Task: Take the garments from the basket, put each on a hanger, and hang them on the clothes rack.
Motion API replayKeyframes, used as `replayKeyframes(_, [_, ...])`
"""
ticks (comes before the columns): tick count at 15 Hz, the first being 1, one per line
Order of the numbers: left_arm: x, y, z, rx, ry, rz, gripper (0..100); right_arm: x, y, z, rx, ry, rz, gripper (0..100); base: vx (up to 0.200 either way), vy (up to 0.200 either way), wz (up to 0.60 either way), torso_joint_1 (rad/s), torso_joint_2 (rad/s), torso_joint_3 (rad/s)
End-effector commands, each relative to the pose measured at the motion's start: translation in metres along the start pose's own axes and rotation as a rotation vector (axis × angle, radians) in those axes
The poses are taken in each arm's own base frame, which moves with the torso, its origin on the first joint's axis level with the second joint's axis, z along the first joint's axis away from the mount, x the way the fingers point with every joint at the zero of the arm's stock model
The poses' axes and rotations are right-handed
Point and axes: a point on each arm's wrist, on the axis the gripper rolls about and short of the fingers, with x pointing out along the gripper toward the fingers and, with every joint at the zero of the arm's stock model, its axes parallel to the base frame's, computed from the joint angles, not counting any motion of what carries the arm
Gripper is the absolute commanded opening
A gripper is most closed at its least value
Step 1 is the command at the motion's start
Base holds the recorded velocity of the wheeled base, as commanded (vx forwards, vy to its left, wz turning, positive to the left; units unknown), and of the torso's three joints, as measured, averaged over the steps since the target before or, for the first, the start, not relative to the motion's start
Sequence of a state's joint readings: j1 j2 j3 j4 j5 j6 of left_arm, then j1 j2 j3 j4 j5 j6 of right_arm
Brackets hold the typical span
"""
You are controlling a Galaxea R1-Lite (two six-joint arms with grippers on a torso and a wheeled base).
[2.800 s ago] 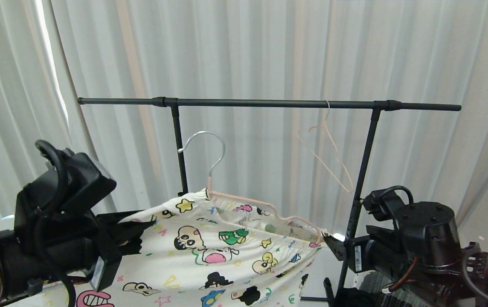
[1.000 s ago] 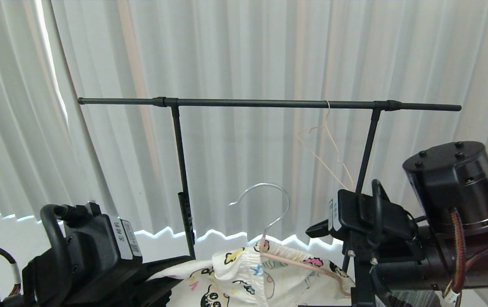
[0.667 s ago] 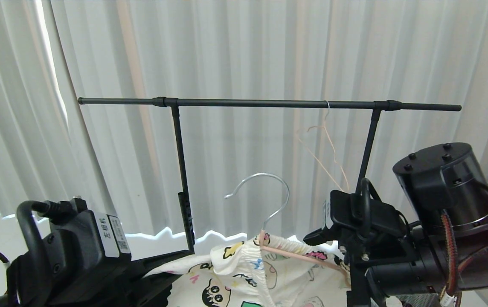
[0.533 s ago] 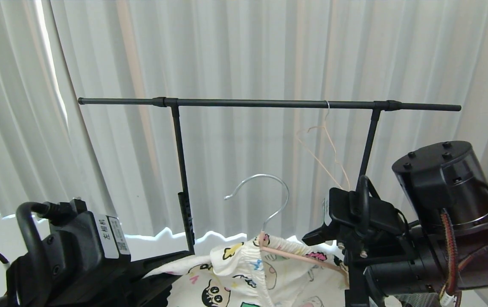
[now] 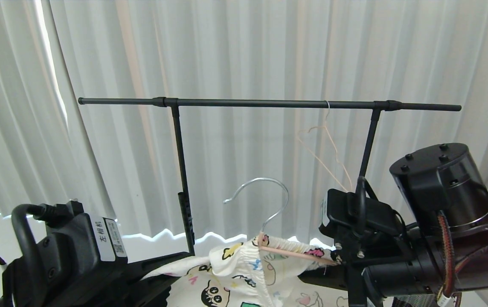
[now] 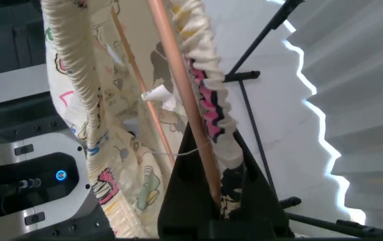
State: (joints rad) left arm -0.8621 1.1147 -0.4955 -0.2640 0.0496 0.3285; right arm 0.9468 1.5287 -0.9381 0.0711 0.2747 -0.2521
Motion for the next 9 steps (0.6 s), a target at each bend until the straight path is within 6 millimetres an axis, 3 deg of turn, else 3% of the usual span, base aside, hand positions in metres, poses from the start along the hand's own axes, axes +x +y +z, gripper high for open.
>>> replayKeyframes(1, [-0.001,0.0,0.0,0.0,-0.003,0.002,0,0.0,-0.001,0.0,0.001,0.004,-0.008,0,0.0,0.0,0.0,0.0,0.0,0.0])
replayKeyframes(3, [0.0,-0.001,-0.003,0.003,0.01,0.003,0,0.0,-0.001,0.0,0.0,0.0,-0.016,0,0.0,0.0,0.0,0.0,0.0,0.0])
replayKeyframes(4, [0.0,-0.002,-0.005,0.013,0.02,0.002,100,-0.001,-0.001,0.001,-0.006,-0.005,-0.019,0,0.0,0.0,0.0,0.0,0.0,0.0])
replayKeyframes(6, [0.0,-0.002,-0.009,0.011,0.031,0.006,100,-0.007,-0.001,0.005,-0.039,-0.038,-0.036,0,0.0,0.0,0.0,0.0,0.0,0.0])
replayKeyframes(9, [-0.001,-0.001,-0.01,0.007,0.015,0.018,100,-0.02,-0.019,0.004,-0.126,-0.073,-0.122,0,0.0,0.0,0.0,0.0,0.0,0.0])
